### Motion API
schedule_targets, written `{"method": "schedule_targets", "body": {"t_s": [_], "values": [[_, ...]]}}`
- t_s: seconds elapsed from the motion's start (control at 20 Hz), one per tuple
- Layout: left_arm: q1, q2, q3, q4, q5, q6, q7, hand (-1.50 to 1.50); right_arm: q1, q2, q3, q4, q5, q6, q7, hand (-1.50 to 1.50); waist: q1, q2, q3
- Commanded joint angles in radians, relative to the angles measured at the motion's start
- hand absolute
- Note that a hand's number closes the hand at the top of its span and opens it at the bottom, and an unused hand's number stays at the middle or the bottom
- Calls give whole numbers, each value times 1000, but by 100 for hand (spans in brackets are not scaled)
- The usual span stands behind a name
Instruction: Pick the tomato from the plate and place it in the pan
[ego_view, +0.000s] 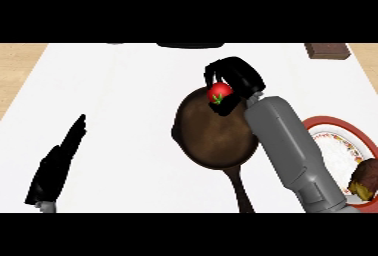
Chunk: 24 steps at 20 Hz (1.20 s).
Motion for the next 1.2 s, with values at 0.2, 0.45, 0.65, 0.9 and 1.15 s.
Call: {"method": "schedule_targets", "body": {"t_s": [0.2,0.45,0.65,0.9,1.15], "values": [[16,3,-2,-30,8,-28,-3,0,-27,68,190,278,47,-161,-25,150,28,5,1],[-51,-39,-46,21,-36,2,-18,0,-100,69,99,368,-221,71,117,-150,64,14,1],[-68,-21,-18,63,-23,-14,-12,0,-40,70,102,423,-361,57,50,-150,66,17,2],[-88,-35,-38,61,-38,-10,6,0,-84,70,53,384,-523,-70,-56,-150,70,18,3],[-26,-18,-20,23,-20,-24,-25,0,-137,70,-50,430,-639,-165,-80,-150,53,13,2]]}}
